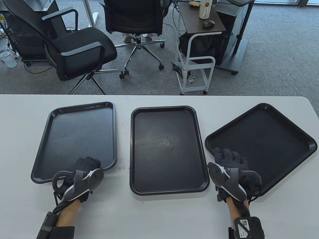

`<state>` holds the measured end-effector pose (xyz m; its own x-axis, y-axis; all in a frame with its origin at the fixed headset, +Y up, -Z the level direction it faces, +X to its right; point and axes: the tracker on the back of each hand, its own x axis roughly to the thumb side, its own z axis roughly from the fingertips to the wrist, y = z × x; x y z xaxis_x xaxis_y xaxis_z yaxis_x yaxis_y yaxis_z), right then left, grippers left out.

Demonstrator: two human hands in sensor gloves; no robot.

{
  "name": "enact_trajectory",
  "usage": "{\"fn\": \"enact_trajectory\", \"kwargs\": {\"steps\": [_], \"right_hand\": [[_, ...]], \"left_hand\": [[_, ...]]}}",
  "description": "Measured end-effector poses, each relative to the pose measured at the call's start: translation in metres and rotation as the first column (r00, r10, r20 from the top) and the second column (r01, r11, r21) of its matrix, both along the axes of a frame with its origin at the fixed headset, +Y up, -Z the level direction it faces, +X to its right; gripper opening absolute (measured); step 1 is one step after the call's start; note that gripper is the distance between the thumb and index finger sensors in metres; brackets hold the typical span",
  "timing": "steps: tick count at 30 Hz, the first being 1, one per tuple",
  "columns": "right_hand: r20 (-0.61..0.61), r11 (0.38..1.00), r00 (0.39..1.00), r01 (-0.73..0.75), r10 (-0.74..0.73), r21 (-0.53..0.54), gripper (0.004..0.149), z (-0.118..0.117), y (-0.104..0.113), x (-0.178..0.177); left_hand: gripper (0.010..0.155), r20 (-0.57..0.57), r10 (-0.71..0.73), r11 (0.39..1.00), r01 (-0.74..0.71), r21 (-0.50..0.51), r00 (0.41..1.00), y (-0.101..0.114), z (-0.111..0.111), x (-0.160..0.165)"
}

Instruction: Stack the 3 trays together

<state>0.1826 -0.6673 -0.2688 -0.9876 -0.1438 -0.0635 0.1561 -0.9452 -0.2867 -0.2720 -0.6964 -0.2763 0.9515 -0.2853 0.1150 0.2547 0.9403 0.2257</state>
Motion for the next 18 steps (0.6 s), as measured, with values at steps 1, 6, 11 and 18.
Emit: {"fn": "enact_trajectory", "kwargs": {"steps": [1, 6, 11, 18], "right_hand": [[0.000, 1.000, 1.000, 0.001, -0.001, 0.001, 0.061, 0.000, 0.000, 0.000], [-0.007, 1.000, 1.000, 0.001, -0.001, 0.008, 0.061, -0.001, 0.001, -0.001], [-0.008, 1.000, 1.000, -0.004, 0.004, 0.005, 0.061, 0.000, 0.001, -0.001], [-0.006, 1.000, 1.000, 0.000, 0.001, 0.025, 0.061, 0.000, 0.002, -0.001]], "left_hand": [[0.042, 0.008, -0.014, 0.999, 0.013, 0.045, 1.000, 0.003, 0.001, 0.002], [0.038, 0.018, -0.014, 0.992, 0.012, 0.125, 1.000, 0.012, 0.006, 0.010], [0.039, 0.025, 0.035, 0.982, -0.039, 0.187, 0.999, 0.021, 0.010, 0.012], [0.039, 0.065, 0.030, 0.963, -0.047, 0.265, 0.997, 0.032, 0.022, 0.020]]}}
